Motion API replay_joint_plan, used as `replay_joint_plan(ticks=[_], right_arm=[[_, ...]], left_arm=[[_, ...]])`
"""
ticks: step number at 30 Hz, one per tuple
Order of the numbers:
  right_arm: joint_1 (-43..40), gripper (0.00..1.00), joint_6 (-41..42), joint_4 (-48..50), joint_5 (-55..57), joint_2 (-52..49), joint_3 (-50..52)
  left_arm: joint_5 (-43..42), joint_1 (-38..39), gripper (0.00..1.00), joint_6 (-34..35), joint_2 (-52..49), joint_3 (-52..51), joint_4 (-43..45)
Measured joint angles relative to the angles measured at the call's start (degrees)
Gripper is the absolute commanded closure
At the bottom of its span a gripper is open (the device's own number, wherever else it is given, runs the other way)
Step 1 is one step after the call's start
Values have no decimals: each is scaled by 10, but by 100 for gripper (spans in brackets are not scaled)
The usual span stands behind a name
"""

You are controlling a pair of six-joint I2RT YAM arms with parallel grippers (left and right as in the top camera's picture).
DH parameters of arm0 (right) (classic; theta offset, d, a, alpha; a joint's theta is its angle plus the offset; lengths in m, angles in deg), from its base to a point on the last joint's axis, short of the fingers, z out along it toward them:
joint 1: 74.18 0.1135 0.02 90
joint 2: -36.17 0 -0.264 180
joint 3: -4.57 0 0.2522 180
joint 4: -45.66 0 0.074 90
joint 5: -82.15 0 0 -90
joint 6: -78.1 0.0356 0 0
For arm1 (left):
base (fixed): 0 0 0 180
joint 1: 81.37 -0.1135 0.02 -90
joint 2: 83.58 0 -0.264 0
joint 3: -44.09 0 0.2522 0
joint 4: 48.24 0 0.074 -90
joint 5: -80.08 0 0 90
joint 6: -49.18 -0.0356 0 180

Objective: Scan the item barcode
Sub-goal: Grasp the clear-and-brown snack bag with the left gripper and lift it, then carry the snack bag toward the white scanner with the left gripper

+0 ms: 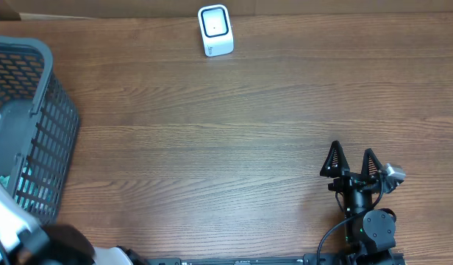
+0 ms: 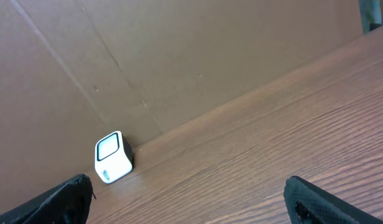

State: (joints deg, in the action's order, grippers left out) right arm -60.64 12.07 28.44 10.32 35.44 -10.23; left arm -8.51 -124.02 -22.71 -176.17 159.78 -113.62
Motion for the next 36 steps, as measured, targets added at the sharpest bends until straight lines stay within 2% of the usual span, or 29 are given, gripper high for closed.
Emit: replay_joint_plan(ticks=[3, 7, 10, 13, 18, 24, 29, 36], right_arm=[[0, 0, 0, 0, 0, 0, 0], [0, 0, 0, 0, 0, 0, 0], [0, 0, 0, 0, 0, 0, 0], [0, 0, 0, 0, 0, 0, 0], [0, 0, 0, 0, 0, 0, 0], [0, 0, 0, 0, 0, 0, 0], [0, 0, 0, 0, 0, 0, 0], [0, 0, 0, 0, 0, 0, 0]], left_arm=[[-49, 1, 96, 17, 73, 12, 13], [-161, 26, 96, 31, 152, 12, 12], [-229, 100, 96, 34, 197, 17, -30], [-249, 208, 96, 40, 215, 19, -92], [-196, 422, 96, 61, 182, -3, -149], [-94, 589, 96, 138, 79, -78, -127], [-48, 666, 96, 240, -37, -112, -80], [-29, 704, 96, 425, -172, -115, -64]])
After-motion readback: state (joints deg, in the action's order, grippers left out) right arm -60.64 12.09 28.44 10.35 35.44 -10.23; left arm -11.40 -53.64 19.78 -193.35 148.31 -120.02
